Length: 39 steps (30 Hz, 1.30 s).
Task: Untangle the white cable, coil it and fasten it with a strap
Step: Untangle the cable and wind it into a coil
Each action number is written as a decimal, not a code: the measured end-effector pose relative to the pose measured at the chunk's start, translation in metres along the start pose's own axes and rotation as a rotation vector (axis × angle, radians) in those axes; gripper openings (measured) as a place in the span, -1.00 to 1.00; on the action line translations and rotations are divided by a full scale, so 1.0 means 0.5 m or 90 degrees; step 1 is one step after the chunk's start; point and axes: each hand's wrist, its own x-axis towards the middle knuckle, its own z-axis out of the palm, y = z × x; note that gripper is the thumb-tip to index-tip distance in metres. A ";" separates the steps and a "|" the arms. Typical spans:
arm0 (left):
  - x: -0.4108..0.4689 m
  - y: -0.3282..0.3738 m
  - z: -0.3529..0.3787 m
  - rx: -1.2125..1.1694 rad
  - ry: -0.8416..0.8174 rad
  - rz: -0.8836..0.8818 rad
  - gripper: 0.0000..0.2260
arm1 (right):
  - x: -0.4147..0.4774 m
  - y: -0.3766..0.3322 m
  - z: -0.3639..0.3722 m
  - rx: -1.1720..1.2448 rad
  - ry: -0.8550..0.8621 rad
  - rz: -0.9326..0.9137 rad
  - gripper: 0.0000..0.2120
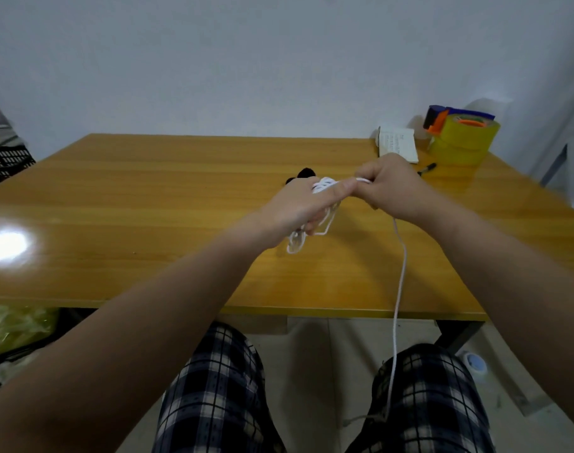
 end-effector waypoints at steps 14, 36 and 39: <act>-0.021 -0.001 -0.008 -0.347 -0.035 -0.082 -0.54 | 0.006 0.063 0.012 0.127 0.227 0.022 -0.75; 0.063 0.002 -0.048 -0.636 0.384 -0.090 -0.76 | -0.058 0.042 0.058 -0.506 -0.216 -0.069 -0.67; 0.064 0.006 -0.036 -0.534 0.397 -0.095 -0.73 | -0.062 0.014 0.071 -0.552 -0.223 -0.181 -0.63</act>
